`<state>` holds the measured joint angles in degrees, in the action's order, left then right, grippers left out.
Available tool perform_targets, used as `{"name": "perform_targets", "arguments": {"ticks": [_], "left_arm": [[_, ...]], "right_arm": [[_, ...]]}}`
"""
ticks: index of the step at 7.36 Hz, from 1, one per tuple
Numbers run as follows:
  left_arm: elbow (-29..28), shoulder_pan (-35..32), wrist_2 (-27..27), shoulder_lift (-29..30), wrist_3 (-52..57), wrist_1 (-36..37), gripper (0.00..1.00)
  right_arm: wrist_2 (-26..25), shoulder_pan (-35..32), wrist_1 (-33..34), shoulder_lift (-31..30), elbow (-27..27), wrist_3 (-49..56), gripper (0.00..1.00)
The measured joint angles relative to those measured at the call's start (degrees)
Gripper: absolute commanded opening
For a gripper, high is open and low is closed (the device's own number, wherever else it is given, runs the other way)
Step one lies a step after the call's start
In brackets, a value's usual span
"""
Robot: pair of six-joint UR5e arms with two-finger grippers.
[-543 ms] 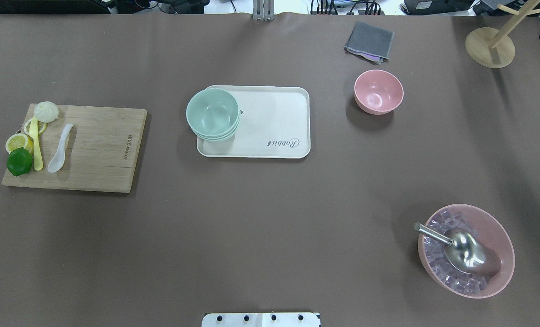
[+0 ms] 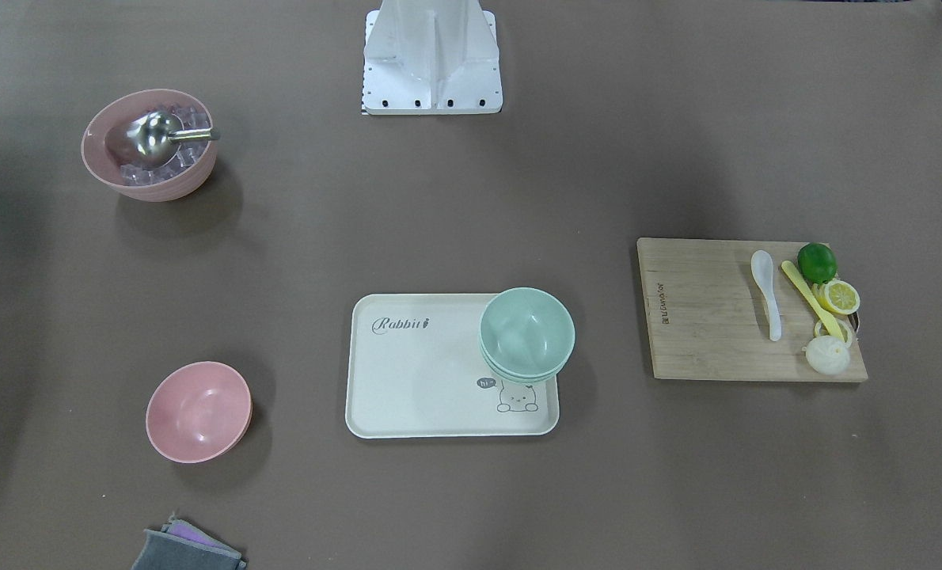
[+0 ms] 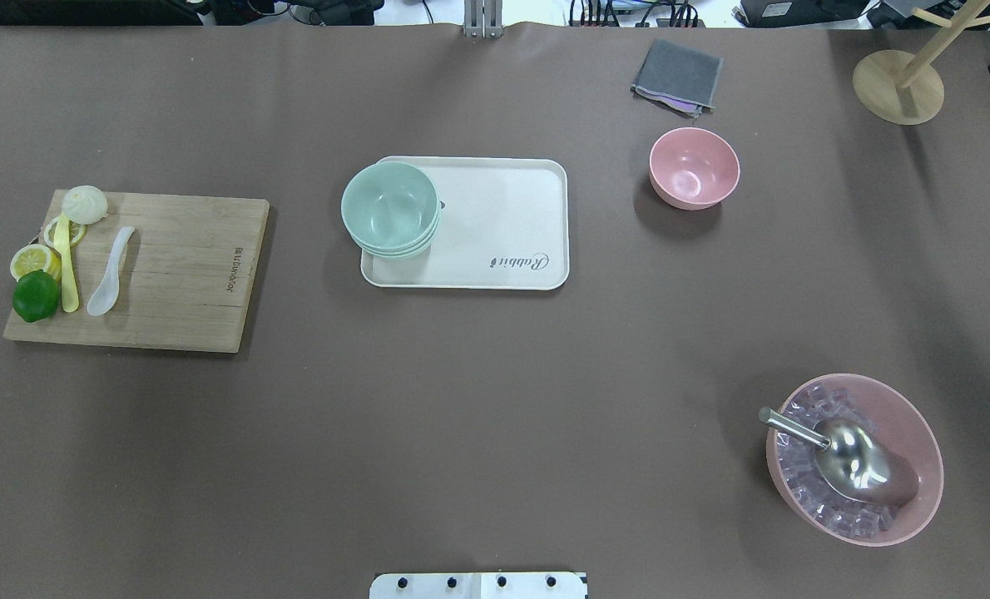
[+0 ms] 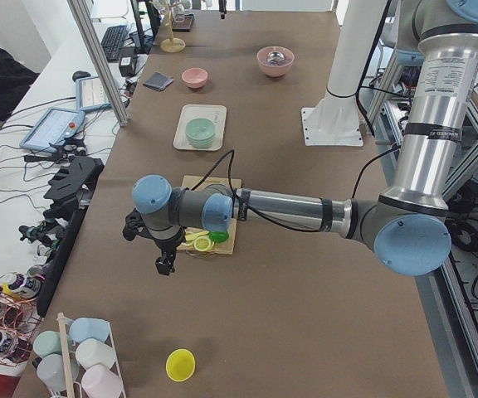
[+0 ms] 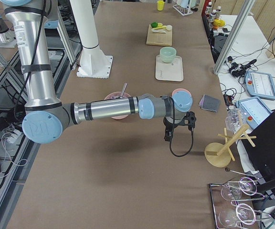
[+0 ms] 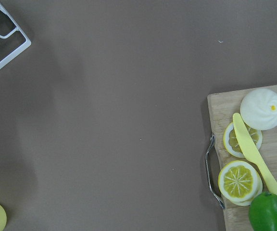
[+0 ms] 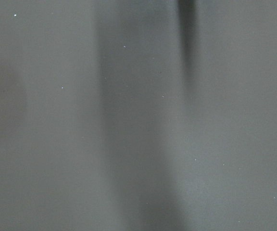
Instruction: Stack pink bowl on green and place spoon
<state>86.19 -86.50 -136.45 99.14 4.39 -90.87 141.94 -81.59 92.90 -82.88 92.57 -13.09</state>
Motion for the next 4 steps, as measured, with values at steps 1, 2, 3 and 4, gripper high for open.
{"name": "perform_targets", "arguments": {"ticks": [1,2,3,4], "left_arm": [[0.0,0.0,0.0,0.0,0.0,0.0,0.99],[-0.2,0.1,0.0,0.0,-0.1,0.0,0.99],[-0.3,0.1,0.0,0.1,-0.1,0.0,0.99],[-0.4,0.1,0.0,0.1,-0.2,0.0,0.99]], "right_arm": [[0.0,0.1,0.0,0.0,0.0,0.0,1.0],[0.0,0.1,0.0,0.0,-0.1,0.0,1.0],[0.0,0.2,0.0,0.0,0.1,0.0,1.0],[0.0,0.2,0.1,-0.1,0.3,0.0,1.0]]}}
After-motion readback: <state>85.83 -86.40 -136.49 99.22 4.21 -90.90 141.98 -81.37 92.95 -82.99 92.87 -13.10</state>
